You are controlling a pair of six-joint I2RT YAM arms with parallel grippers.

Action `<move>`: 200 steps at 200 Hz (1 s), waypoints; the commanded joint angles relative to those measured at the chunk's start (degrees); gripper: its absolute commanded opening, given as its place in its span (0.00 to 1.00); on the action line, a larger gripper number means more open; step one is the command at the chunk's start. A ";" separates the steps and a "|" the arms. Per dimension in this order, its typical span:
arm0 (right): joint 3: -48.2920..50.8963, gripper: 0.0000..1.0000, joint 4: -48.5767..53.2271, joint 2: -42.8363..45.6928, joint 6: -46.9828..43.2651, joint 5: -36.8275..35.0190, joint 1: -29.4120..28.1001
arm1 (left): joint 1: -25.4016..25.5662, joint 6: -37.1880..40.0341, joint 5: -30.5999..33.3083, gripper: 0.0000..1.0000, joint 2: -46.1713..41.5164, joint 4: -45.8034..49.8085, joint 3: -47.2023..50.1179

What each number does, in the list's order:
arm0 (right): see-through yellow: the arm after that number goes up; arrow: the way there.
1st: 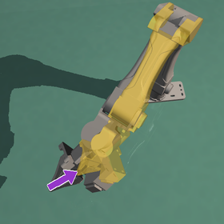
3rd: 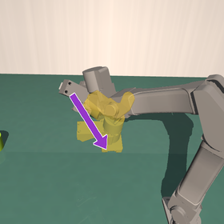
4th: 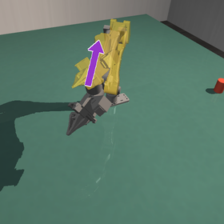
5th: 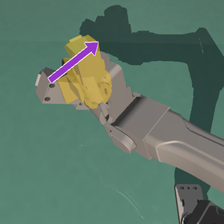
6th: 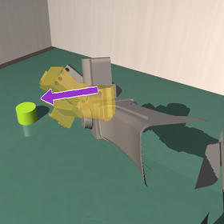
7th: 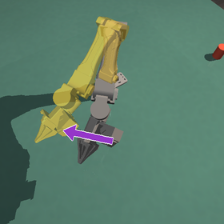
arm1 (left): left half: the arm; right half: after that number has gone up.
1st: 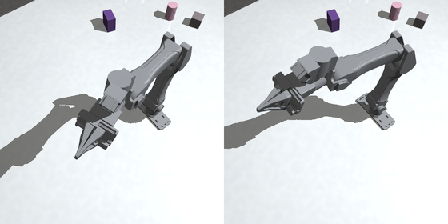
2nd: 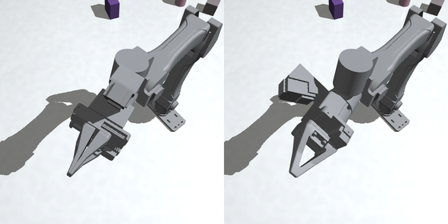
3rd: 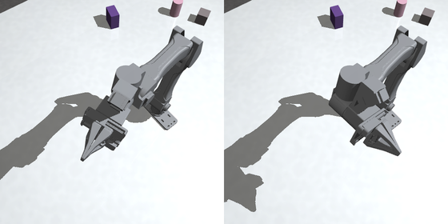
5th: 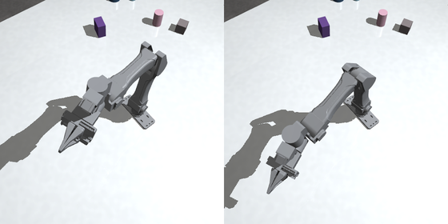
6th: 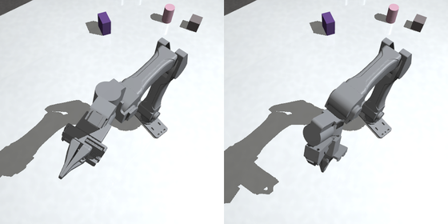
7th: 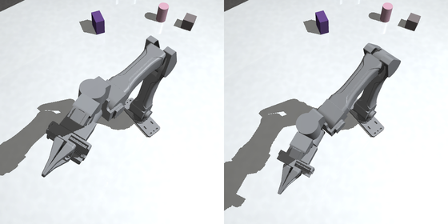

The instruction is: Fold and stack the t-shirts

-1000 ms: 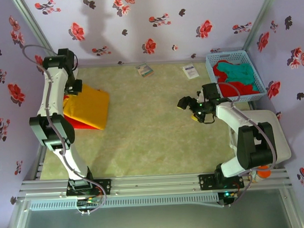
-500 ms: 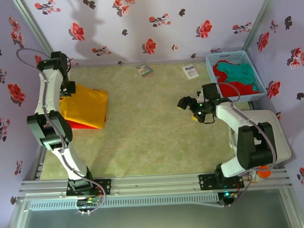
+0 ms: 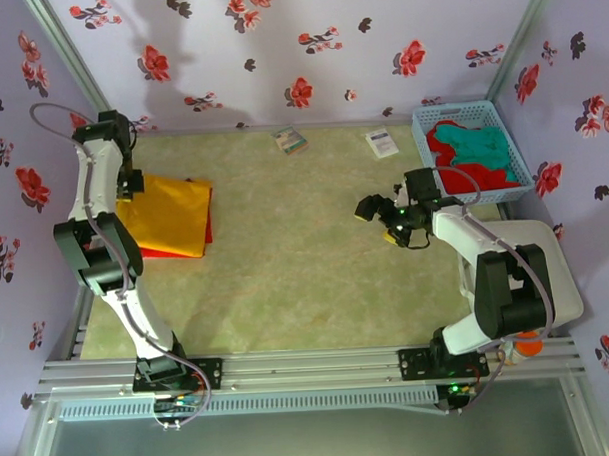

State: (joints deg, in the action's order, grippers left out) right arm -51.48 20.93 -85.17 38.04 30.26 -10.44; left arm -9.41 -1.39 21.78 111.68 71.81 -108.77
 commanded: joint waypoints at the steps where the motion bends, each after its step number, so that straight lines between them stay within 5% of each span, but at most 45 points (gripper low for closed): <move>1: 0.85 0.99 -0.94 0.54 -0.33 1.53 -0.28 | -0.68 -2.64 4.74 0.13 1.67 -0.92 0.81; 29: 1.65 0.99 -1.17 1.73 -0.36 2.17 -0.28 | -0.68 -4.36 6.53 0.59 3.31 -0.34 0.40; 57: 1.89 0.99 -0.05 2.95 -1.32 1.76 -0.23 | -0.75 -5.70 7.96 0.80 2.41 -0.21 -0.17; 114: -0.06 0.99 4.37 5.40 -5.26 -3.69 -0.11 | 0.15 -6.72 4.39 0.87 -4.51 -3.14 3.29; 139: -2.43 0.99 7.49 8.27 -9.26 -11.98 -0.11 | 1.79 -6.57 0.76 0.99 -10.64 -10.95 9.48; 200: 1.69 0.99 -0.42 18.93 -17.80 -36.89 -0.20 | 7.91 -3.29 -7.89 1.00 -26.19 -40.07 34.20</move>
State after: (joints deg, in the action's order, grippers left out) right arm -52.80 26.41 -70.15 25.80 7.22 -10.44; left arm -3.86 -6.68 18.76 90.74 47.55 -84.01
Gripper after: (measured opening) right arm 0.994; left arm 0.997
